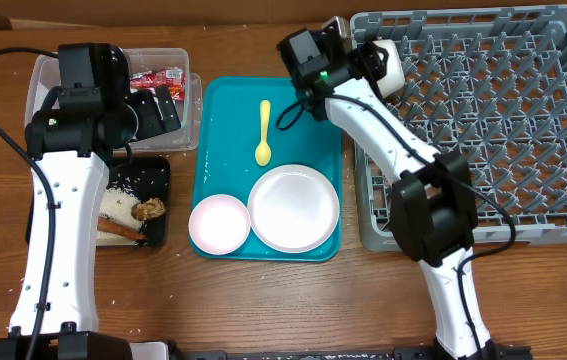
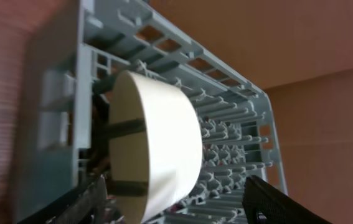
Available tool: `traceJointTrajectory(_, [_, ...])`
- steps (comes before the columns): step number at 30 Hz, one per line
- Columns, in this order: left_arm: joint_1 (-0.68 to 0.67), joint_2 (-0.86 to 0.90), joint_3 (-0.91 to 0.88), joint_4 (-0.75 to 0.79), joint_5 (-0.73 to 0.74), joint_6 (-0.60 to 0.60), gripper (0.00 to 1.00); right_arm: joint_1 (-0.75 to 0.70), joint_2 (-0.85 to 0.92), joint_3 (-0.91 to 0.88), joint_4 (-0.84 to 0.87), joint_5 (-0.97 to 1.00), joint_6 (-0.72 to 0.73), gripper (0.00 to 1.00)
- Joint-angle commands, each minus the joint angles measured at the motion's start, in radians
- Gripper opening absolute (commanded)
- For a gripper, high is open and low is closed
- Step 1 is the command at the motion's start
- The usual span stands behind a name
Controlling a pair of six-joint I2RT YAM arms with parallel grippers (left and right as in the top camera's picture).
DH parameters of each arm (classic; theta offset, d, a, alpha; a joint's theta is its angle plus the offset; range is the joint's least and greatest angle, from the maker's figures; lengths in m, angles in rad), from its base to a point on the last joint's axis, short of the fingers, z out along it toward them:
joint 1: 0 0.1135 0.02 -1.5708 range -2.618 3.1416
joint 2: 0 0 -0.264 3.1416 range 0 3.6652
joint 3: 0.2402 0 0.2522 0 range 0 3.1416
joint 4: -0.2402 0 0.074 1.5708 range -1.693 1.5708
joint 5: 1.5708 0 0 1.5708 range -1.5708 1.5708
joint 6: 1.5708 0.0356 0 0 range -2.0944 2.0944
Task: Sort waste into correct bins and load items into the dishwasher
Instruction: 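Lower the white bowl into the dish rack and open the right gripper, then reach the right gripper to the pink bowl and grasp its rim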
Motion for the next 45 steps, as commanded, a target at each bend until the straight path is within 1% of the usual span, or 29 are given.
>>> traceJointTrajectory(1, [0.001, -0.002, 0.023, 0.001, 0.014, -0.007, 1.0, 0.002, -0.129, 0.002, -0.018, -0.105, 0.085, 0.72])
traceJointTrajectory(3, [0.001, -0.002, 0.023, 0.001, 0.014, -0.007, 1.0, 0.003, -0.177, 0.002, -0.058, -0.249, 0.132, 0.7])
traceJointTrajectory(5, [0.001, -0.002, 0.023, 0.001, 0.014, -0.007, 1.0, 0.003, -0.228, 0.002, -0.112, -0.463, 0.167, 0.69])
traceJointTrajectory(7, [0.001, -0.002, 0.023, 0.001, 0.014, -0.007, 1.0, 0.002, -0.274, 0.002, -0.179, -0.733, 0.18, 0.67])
traceJointTrajectory(9, [0.001, -0.002, 0.023, 0.001, 0.014, -0.007, 1.0, 0.002, -0.305, 0.002, -0.24, -1.027, 0.18, 0.69])
traceJointTrajectory(10, [0.001, -0.002, 0.023, 0.001, 0.014, -0.007, 1.0, 0.002, -0.312, 0.002, -0.265, -1.154, 0.18, 0.66])
traceJointTrajectory(11, [0.001, -0.002, 0.023, 0.001, 0.014, -0.007, 1.0, 0.002, -0.314, 0.002, -0.284, -1.271, 0.18, 0.54])
traceJointTrajectory(12, [0.001, -0.002, 0.023, 0.001, 0.014, -0.007, 1.0, 0.002, -0.314, 0.0, -0.3, -1.379, 0.18, 0.45])
traceJointTrajectory(13, [0.001, -0.002, 0.023, 0.001, 0.014, -0.007, 1.0, 0.005, -0.311, -0.011, -0.306, -1.471, 0.18, 0.42])
traceJointTrajectory(14, [0.001, -0.002, 0.023, 0.001, 0.014, -0.007, 1.0, 0.011, -0.309, -0.029, -0.304, -1.534, 0.18, 0.4])
traceJointTrajectory(15, [0.001, -0.002, 0.023, 0.001, 0.014, -0.007, 1.0, 0.021, -0.309, -0.055, -0.299, -1.569, 0.182, 0.36])
traceJointTrajectory(19, [0.001, -0.002, 0.023, 0.001, 0.014, -0.007, 1.0, 0.076, -0.309, -0.178, -0.264, -1.531, 0.285, 0.36])
traceJointTrajectory(24, [0.001, -0.002, 0.023, 0.001, 0.014, -0.007, 1.0, 0.161, -0.309, -0.353, -0.144, -1.529, 0.407, 0.36])
traceJointTrajectory(27, [0.001, -0.002, 0.023, 0.001, 0.014, -0.007, 1.0, 0.214, -0.308, -0.422, -0.09, -1.473, 0.484, 0.4])
traceJointTrajectory(31, [0.001, -0.002, 0.023, 0.001, 0.014, -0.007, 1.0, 0.284, -0.308, -0.464, -0.064, -1.294, 0.564, 0.51])
traceJointTrajectory(36, [0.001, -0.002, 0.023, 0.001, 0.014, -0.007, 1.0, 0.345, -0.306, -0.512, -0.013, -1.167, 0.626, 0.53])
traceJointTrajectory(39, [0.001, -0.002, 0.023, 0.001, 0.014, -0.007, 1.0, 0.36, -0.291, -0.526, 0.012, -1.159, 0.629, 0.53])
traceJointTrajectory(41, [0.001, -0.002, 0.023, 0.001, 0.014, -0.007, 1.0, 0.363, -0.275, -0.526, 0.014, -1.159, 0.629, 0.52])
traceJointTrajectory(45, [0.001, -0.002, 0.023, 0.001, 0.014, -0.007, 1.0, 0.363, -0.252, -0.526, 0.019, -1.173, 0.63, 0.42])
